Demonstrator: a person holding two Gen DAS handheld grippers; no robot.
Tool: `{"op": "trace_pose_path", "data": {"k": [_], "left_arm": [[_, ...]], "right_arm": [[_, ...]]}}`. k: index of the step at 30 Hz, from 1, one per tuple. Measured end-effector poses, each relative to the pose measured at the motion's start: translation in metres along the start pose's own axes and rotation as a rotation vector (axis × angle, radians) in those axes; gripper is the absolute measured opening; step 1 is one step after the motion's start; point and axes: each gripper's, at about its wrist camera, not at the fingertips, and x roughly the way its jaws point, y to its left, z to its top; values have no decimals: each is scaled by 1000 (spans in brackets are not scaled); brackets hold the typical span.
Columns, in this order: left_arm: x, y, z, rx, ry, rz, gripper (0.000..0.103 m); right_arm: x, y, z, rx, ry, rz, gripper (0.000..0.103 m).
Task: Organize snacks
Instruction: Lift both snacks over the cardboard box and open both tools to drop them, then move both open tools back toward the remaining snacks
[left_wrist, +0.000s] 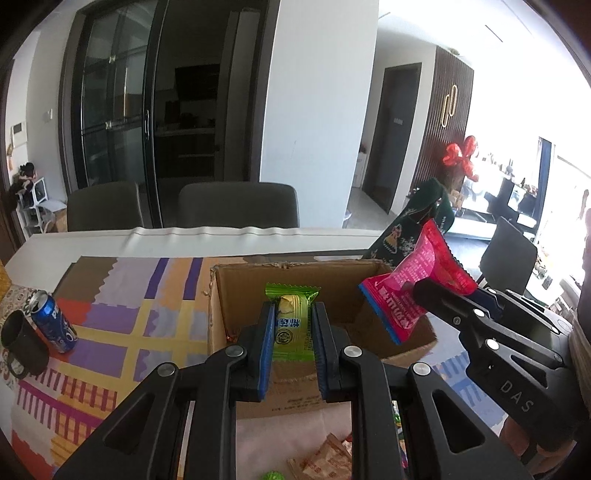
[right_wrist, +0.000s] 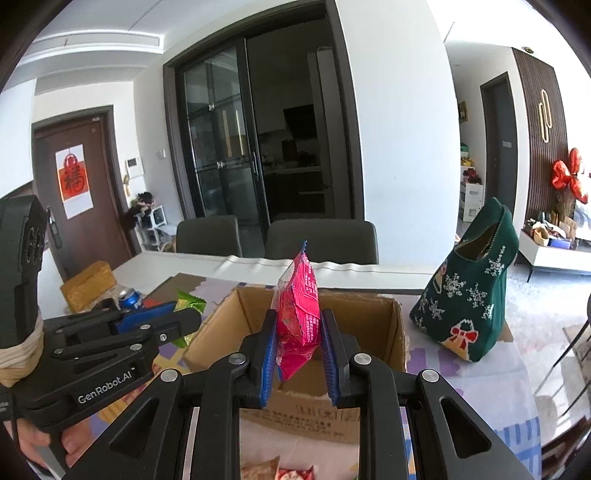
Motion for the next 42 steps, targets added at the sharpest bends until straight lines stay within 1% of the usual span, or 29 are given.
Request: {"op": "trace_pose_path", "data": {"k": [5, 7, 8, 9, 10, 11, 15, 17, 18, 24, 32, 37, 42], "left_arm": [[18, 5, 8, -12, 28, 10, 21], [23, 6, 10, -11, 41, 14, 27], [24, 6, 11, -4, 48, 26, 37], [24, 6, 11, -2, 45, 40, 45], [22, 6, 11, 1, 39, 49, 47], [19, 6, 10, 7, 35, 53, 49], [4, 2, 0, 39, 18, 66, 57], [-5, 0, -7, 59, 8, 75, 57], [-11, -2, -11, 67, 3, 74, 59], [-40, -4, -29, 86, -17, 80, 63], [-71, -4, -58, 86, -30, 76, 63], [-79, -2, -79, 90, -15, 80, 63], [-78, 0, -102, 75, 25, 71, 63]], "right_arm": [[24, -5, 4, 5, 37, -7, 23], [32, -9, 5, 24, 54, -3, 24], [36, -11, 6, 33, 62, -2, 26], [39, -13, 6, 41, 70, -9, 31], [41, -15, 7, 49, 74, -18, 37], [42, -16, 7, 61, 83, -28, 45], [36, -19, 2, 80, 90, -20, 45], [27, -16, -2, 70, 83, -21, 45], [22, -14, -6, 66, 80, -16, 45], [-3, -1, -24, 45, 68, 4, 45], [-29, 19, -50, 7, 76, 13, 45], [-38, 27, -66, -8, 96, 19, 45], [-41, 32, -84, -19, 134, 19, 45]]}}
